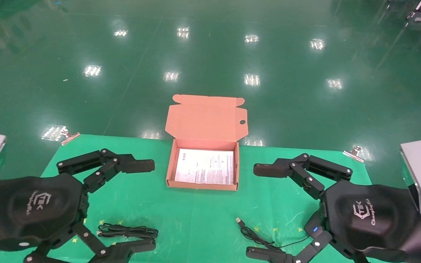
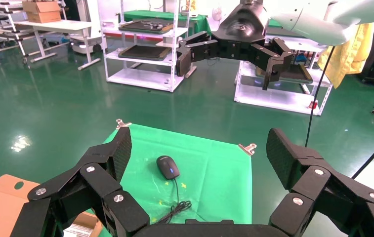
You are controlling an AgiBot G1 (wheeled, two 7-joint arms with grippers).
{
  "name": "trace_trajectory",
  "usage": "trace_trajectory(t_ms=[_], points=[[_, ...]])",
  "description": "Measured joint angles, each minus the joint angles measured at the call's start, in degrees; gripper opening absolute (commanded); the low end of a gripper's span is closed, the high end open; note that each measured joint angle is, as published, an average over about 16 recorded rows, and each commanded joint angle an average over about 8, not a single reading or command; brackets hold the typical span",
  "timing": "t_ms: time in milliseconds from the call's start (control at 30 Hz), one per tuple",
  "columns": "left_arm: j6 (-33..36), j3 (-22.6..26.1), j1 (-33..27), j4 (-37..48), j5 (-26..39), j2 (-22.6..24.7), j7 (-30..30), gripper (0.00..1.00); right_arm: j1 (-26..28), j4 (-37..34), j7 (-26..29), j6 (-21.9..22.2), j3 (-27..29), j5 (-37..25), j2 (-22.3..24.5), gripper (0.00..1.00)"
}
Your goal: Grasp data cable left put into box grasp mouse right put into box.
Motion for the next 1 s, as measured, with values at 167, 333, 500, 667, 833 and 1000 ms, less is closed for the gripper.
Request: trace_trajectory(t_ms=[167,333,500,667,833,1000], points=[[0.51,1.3,-1.33,-0.47,2.59,0.09,-0.52,1.0,0.75,0.55,-0.94,-0.41,-0.51,-2.16,0.46,1.0],[1.57,4.26,-4.45,-0.63,8.25,0.8,-1.55,1.0,3.07,1.48,-2.84,-1.52,-2.21,-7.2,0.86,1.0],[2.89,9.18,-9.47,-0.36,16.91,2.48,-3.03,1.0,7.51,2.56,-6.19,-2.9,-6.05,-15.54,0.67,1.0],[3.79,15.32,-15.21,0.77,27.12,5.27,-4.0,1.0,13.13,3.27,-9.86,-3.81,-11.99,-25.38,-0.69,1.0],[3.66,21.58,-20.11,2.33,37.68,8.71,-4.46,1.0,17.81,3.46,-12.98,-3.3,-18.61,-35.75,-3.1,1.0],[2.27,26.93,-22.98,3.78,47.73,12.14,-4.97,1.0,20.21,3.32,-14.36,-1.5,-24.15,-44.97,-5.9,1.0]])
